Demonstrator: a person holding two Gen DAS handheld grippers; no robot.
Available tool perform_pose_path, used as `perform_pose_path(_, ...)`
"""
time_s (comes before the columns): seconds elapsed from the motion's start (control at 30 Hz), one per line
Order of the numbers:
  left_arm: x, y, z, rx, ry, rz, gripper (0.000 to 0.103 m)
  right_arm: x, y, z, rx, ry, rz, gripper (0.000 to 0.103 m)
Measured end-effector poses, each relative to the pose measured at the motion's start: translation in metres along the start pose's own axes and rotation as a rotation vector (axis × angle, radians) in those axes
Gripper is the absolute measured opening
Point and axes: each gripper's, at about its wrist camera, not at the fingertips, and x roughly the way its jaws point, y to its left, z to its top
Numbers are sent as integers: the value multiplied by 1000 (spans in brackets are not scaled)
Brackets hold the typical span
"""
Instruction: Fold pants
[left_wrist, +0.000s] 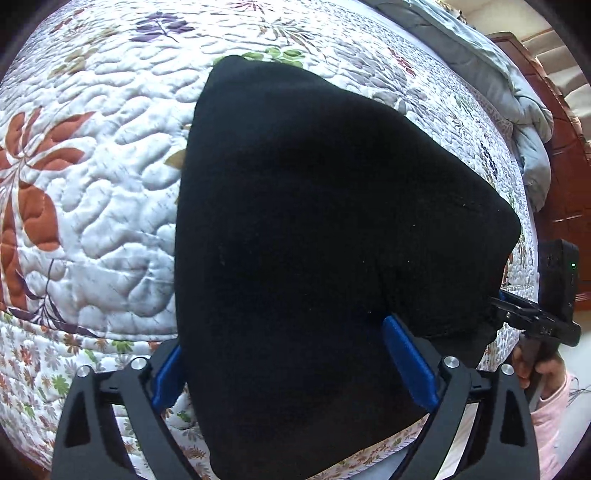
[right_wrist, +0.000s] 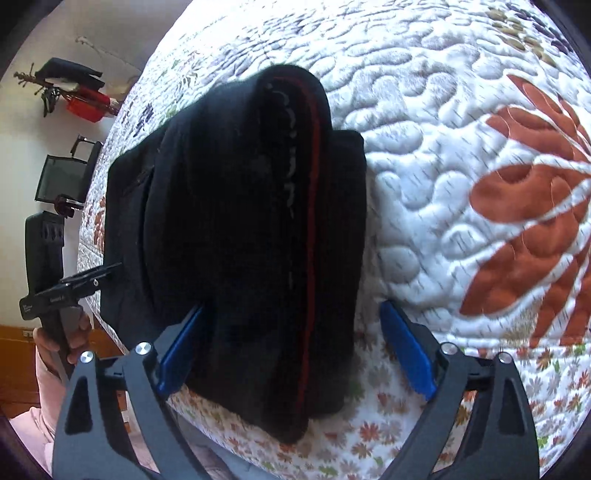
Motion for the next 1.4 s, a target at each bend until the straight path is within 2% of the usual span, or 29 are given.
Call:
perform_pose_path(0.03, 0, -3, 0, 2, -4, -3, 92, -2, 4, 0, -12, -7, 38, 56)
perform_pose_path(0.07, -3, -3, -2, 4, -12, -8, 86, -6, 6, -1, -14, -17, 59, 55)
perform_pose_path(0.1, -8, -2, -4, 1, -22, -10, 77, -11, 11, -4, -31, -25, 53, 47)
perform_pose_path(0.13, -15, -1, -6, -11, -36, -10, 73, -15, 14, -6, -42, -33, 52, 42)
perform_pose_path(0.2, -23, 1, -6, -46, -57, -16, 51, -21, 17, -9, -44, -47, 61, 37)
perform_pose_path(0.27, -29, 3, -6, -65, -70, -32, 37, -30, 22, -12, -59, -67, 72, 34)
perform_pose_path(0.3, -33, 3, -7, -64, -77, -46, 31, -37, 27, -14, -71, -82, 84, 32)
perform_pose_path(0.33, -38, 0, -7, -52, -86, -54, 30, -41, 30, -13, -81, -90, 88, 31)
perform_pose_path(0.63, -72, -31, -1, 17, -211, -149, 27, -93, 63, -6, -209, -203, 50, 30)
perform_pose_path(0.8, -87, -52, 35, 35, -273, -193, 27, -123, 61, 25, -225, -276, 37, 30)
perform_pose_path(0.9, -92, -65, 71, 64, -302, -175, 27, -131, 54, 54, -226, -299, 25, 30)
perform_pose_path(1.03, -81, -66, 113, 70, -302, -156, 27, -123, 32, 99, -193, -295, 22, 30)
perform_pose_path(1.13, -59, -58, 140, 60, -270, -133, 27, -103, 10, 125, -152, -269, 24, 30)
perform_pose_path(1.23, -31, -43, 148, 39, -222, -108, 28, -72, -13, 136, -91, -208, 37, 31)
perform_pose_path(1.27, -19, -39, 148, 40, -201, -77, 29, -62, -21, 137, -77, -192, 20, 31)
perform_pose_path(1.33, -4, -35, 146, 56, -192, -24, 38, -48, -38, 135, -51, -182, 3, 38)
perform_pose_path(1.4, 8, -26, 142, 47, -184, -21, 51, -38, -60, 129, -5, -178, 43, 46)
